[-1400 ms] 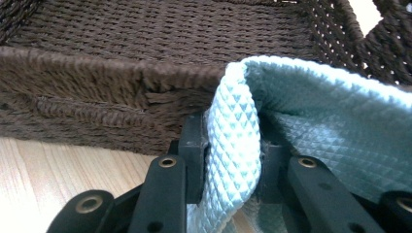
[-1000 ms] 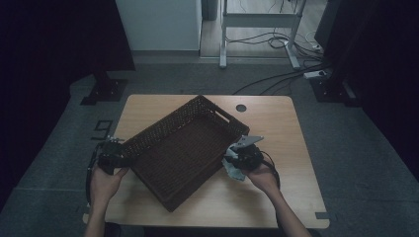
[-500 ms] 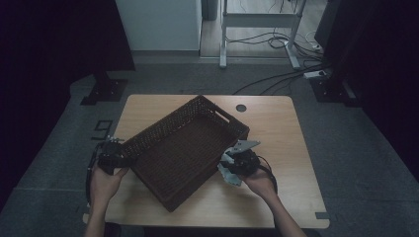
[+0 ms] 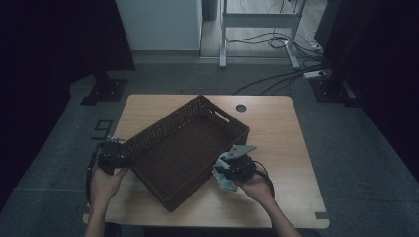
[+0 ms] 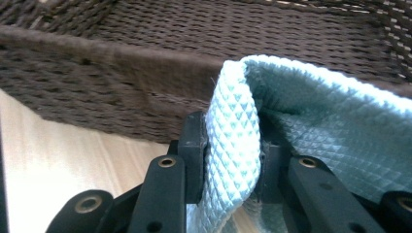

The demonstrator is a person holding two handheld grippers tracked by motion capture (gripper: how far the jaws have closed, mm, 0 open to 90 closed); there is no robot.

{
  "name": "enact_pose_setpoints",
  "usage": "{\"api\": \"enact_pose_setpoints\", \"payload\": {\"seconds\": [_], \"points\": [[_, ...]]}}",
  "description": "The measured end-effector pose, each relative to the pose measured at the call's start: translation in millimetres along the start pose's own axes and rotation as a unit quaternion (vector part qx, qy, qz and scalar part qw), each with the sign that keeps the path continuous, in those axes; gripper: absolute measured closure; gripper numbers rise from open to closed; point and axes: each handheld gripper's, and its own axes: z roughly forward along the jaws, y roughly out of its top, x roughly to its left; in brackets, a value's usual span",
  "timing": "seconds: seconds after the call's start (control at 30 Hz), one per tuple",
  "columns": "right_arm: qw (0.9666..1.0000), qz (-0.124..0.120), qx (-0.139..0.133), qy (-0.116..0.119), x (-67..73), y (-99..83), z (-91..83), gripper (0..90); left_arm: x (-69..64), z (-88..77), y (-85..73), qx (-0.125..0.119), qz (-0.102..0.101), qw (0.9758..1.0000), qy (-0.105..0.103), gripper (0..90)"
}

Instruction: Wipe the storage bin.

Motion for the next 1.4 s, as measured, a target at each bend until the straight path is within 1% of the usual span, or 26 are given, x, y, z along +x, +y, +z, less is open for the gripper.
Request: {"api": "enact_pose_setpoints", "payload": {"seconds": [0.13,0.23,0.37,0.4,0.43,0.47,0.53,0.57,0.6,0.67,0.73,0.8,0.83,0.93,1.1,1.27,1.3,1.33,1.4], "points": [[0.9999,-0.012,0.006,0.003,8.6,2.1,3.9,68.8,0.2,0.1,-0.1,0.0,0.0,1.0,0.0,34.9],[0.9999,-0.011,0.003,0.011,10.5,2.1,4.5,68.8,0.1,0.1,-0.1,0.0,0.0,1.0,0.0,34.9],[0.9999,-0.011,0.004,0.012,13.4,2.7,4.8,68.8,0.1,0.1,-0.2,0.0,-0.001,1.0,0.0,34.9],[0.9997,-0.009,-0.001,0.022,16.3,2.5,5.1,68.9,0.0,0.0,-0.2,-0.001,-0.001,1.0,0.0,34.9],[0.9997,-0.009,-0.001,0.022,16.3,2.5,5.1,68.9,-0.1,0.1,-0.2,-0.001,-0.001,1.0,0.0,34.9],[0.9995,-0.014,0.0,0.028,21.7,3.6,6.3,68.8,-0.2,0.1,-0.4,-0.001,-0.001,1.0,0.0,34.9],[0.9994,-0.018,0.0,0.031,23.9,4.1,7.0,68.8,-0.2,0.1,-0.4,-0.001,-0.001,1.0,0.0,34.9],[0.9992,-0.024,0.003,0.032,29.6,5.7,8.7,68.6,-0.1,0.1,-0.4,0.0,-0.001,1.0,0.0,34.9],[0.9992,-0.025,0.004,0.032,31.8,6.0,9.4,68.6,-0.1,0.1,-0.4,0.0,-0.001,1.0,0.0,34.9],[0.9991,-0.026,0.004,0.033,33.0,6.0,9.8,68.7,-0.2,0.1,-0.4,-0.001,-0.001,1.0,0.0,34.8],[0.9988,-0.024,0.002,0.043,37.0,5.8,10.7,68.7,-0.3,-0.1,-0.3,0.0,-0.001,1.0,0.0,34.9],[0.9985,-0.026,0.002,0.048,41.0,6.4,12.0,68.7,-0.2,0.1,-0.5,-0.001,-0.002,1.0,0.0,34.9],[0.9985,-0.026,0.002,0.048,41.0,6.4,12.0,68.7,-0.2,0.1,-0.5,-0.001,-0.002,1.0,0.0,34.9],[0.9982,-0.032,0.005,0.051,47.8,7.6,14.1,68.5,-0.3,-0.1,-0.5,-0.001,-0.002,1.0,0.0,34.9],[0.9979,-0.032,0.004,0.056,50.5,7.5,14.6,68.6,-0.4,-0.1,-0.4,-0.001,-0.002,1.0,0.0,34.9],[0.9965,-0.04,0.004,0.073,61.0,10.5,18.2,68.6,-0.6,-0.2,-0.3,0.0,-0.001,1.0,0.001,34.9],[0.9965,-0.04,0.004,0.073,61.0,10.5,18.2,68.6,-0.6,-0.2,-0.3,0.0,-0.001,1.0,0.001,34.9],[0.9958,-0.046,0.005,0.08,66.9,12.2,20.4,68.5,-0.8,-0.3,-0.3,0.0,-0.001,1.0,0.001,34.9],[0.995,-0.051,0.006,0.085,71.2,13.3,22.3,68.6,-0.4,-0.4,-0.4,0.002,0.001,1.0,0.001,34.9]]}}
